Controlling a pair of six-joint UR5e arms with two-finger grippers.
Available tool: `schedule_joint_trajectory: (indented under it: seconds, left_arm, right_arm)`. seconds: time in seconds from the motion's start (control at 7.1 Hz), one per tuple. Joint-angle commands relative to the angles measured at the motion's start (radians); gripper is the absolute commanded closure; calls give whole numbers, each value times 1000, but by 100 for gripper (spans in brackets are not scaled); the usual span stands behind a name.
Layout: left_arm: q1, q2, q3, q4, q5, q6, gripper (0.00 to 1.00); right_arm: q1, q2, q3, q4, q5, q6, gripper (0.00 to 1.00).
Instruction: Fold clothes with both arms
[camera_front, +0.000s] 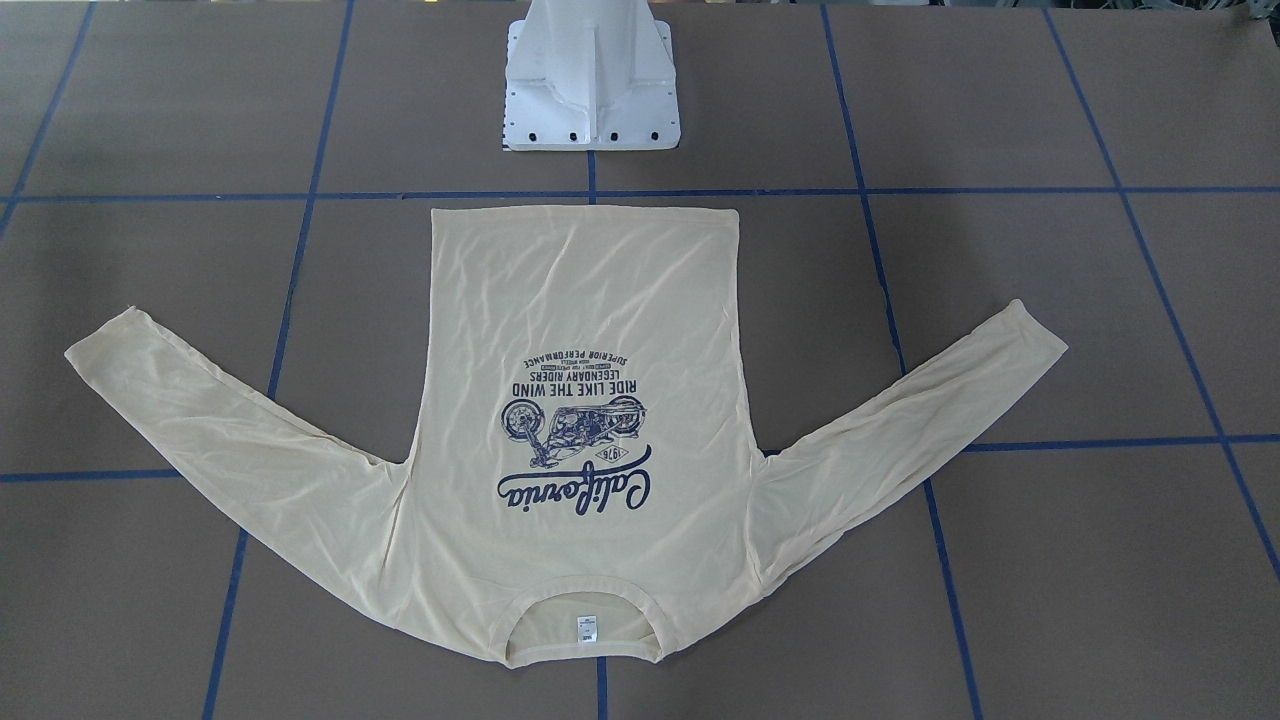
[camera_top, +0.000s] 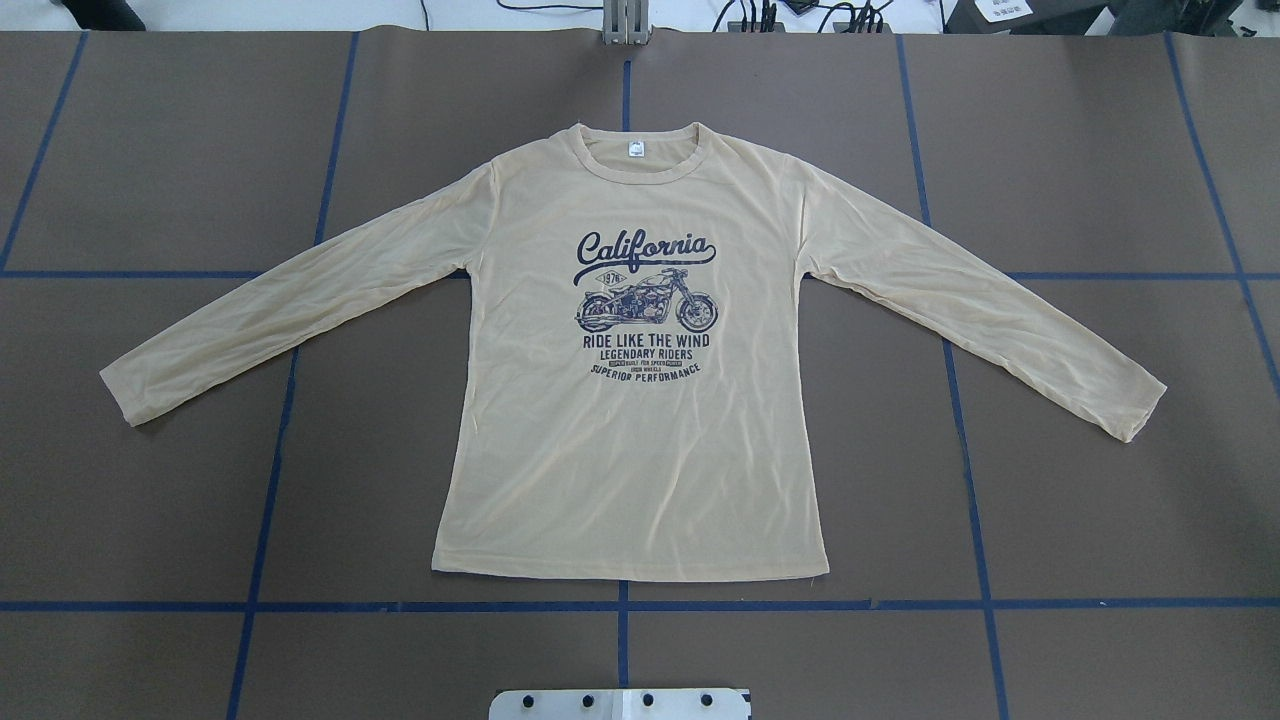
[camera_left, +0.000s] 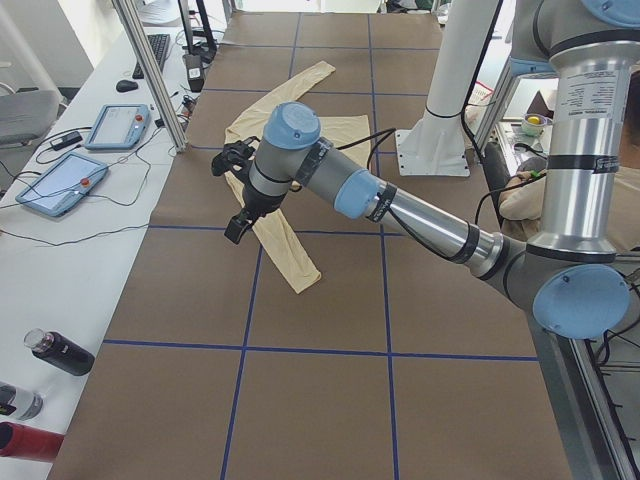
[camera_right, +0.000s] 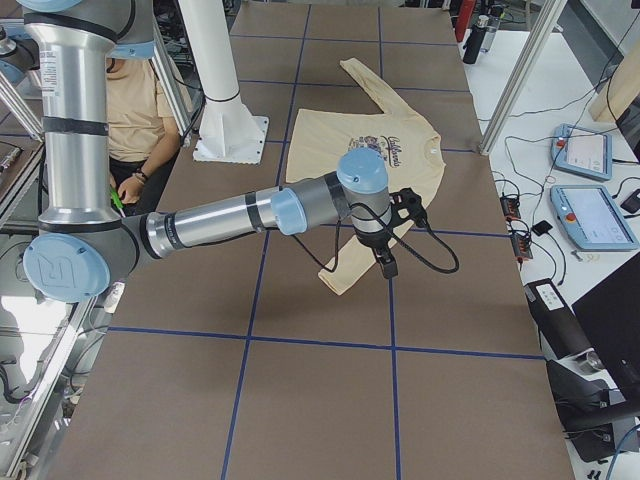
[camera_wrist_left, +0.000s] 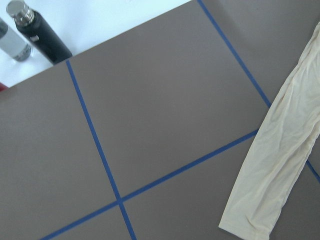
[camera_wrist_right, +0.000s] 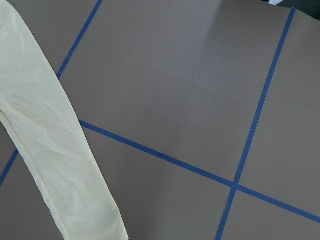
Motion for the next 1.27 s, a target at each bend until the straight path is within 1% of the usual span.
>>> schedule_joint_trajectory:
  seconds: [0.0, 0.14, 0.28, 0.42, 0.56, 0.7, 0.85, 0.99, 1.13]
  left_arm:
    - [3, -3, 38, -131, -34, -149, 0]
    - [9, 13, 39, -183, -33, -161, 0]
    - [32, 36, 41, -223, -35, -161, 0]
    - [53, 41, 41, -226, -33, -167, 0]
    - [59, 41, 41, -225, -35, -170, 0]
    - [61, 41, 41, -225, -35, -170, 0]
    - [65, 41, 41, -225, -36, -170, 0]
    - [67, 41, 41, -223, -36, -170, 0]
    - [67, 41, 41, -223, -36, -170, 0]
  right_arm:
    - [-114, 5, 0, 102, 0, 248, 0]
    - [-200, -8, 0, 217, -33, 485, 0]
    - [-316, -79, -4, 414, -164, 668, 0]
    - [-402, -133, -18, 552, -249, 779, 0]
    - [-461, -191, -53, 648, -306, 815, 1]
    - [-492, -212, -137, 761, -355, 825, 1]
    - [-510, -216, -268, 920, -385, 832, 2]
    - [-533, -206, -346, 1033, -412, 890, 4]
    - [-574, -206, -343, 1043, -440, 941, 7]
